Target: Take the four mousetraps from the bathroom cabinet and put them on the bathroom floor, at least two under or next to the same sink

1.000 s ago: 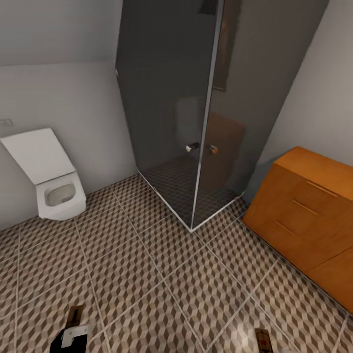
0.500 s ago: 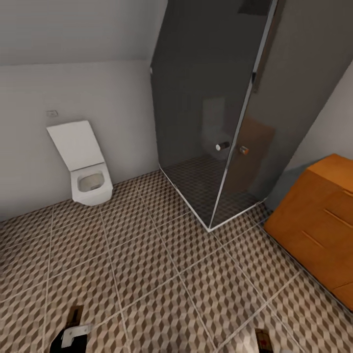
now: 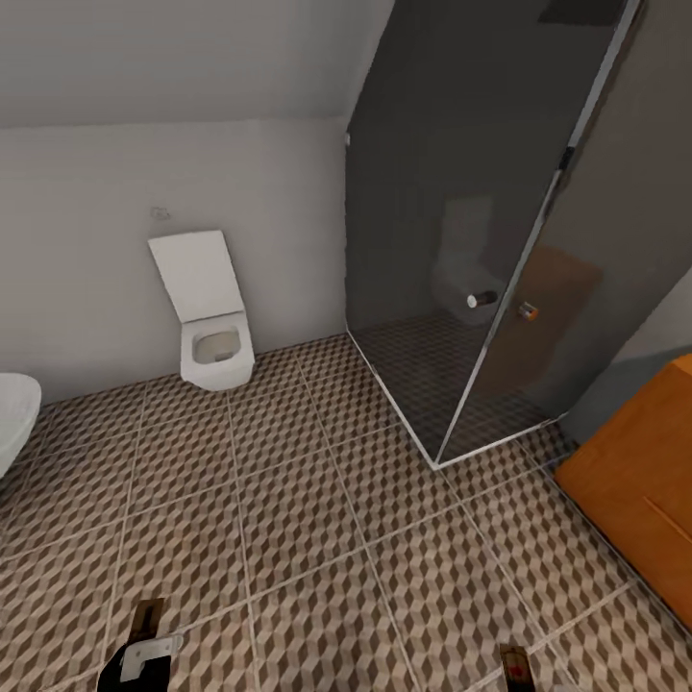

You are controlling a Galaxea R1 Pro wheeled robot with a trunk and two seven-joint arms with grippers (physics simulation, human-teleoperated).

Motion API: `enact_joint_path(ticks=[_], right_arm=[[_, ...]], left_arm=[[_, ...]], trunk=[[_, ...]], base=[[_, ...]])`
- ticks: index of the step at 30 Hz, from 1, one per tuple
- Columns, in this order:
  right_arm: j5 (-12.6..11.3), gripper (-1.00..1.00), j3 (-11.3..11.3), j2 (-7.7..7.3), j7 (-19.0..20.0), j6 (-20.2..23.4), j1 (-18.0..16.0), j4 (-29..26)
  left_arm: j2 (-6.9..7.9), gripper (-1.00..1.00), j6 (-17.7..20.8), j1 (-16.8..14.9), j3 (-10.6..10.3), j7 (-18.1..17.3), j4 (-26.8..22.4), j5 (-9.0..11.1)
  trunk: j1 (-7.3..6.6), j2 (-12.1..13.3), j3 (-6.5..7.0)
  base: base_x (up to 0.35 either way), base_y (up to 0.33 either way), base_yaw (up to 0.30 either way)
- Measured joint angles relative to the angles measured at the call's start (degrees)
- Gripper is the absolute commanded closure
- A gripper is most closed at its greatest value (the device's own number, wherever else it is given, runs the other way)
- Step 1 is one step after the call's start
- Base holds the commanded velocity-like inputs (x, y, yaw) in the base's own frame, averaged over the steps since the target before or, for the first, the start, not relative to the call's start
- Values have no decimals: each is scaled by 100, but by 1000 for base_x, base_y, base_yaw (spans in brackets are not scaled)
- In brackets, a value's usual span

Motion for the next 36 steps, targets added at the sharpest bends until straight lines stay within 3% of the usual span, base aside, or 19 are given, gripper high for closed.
enact_joint_path(ticks=[36], right_arm=[[-5, 100, -1, -2, 0, -1, 3, 1]], left_arm=[[0, 100, 0, 0, 0, -4, 0, 0]], trunk=[[0, 0, 0]], base=[[155, -7, 273]])
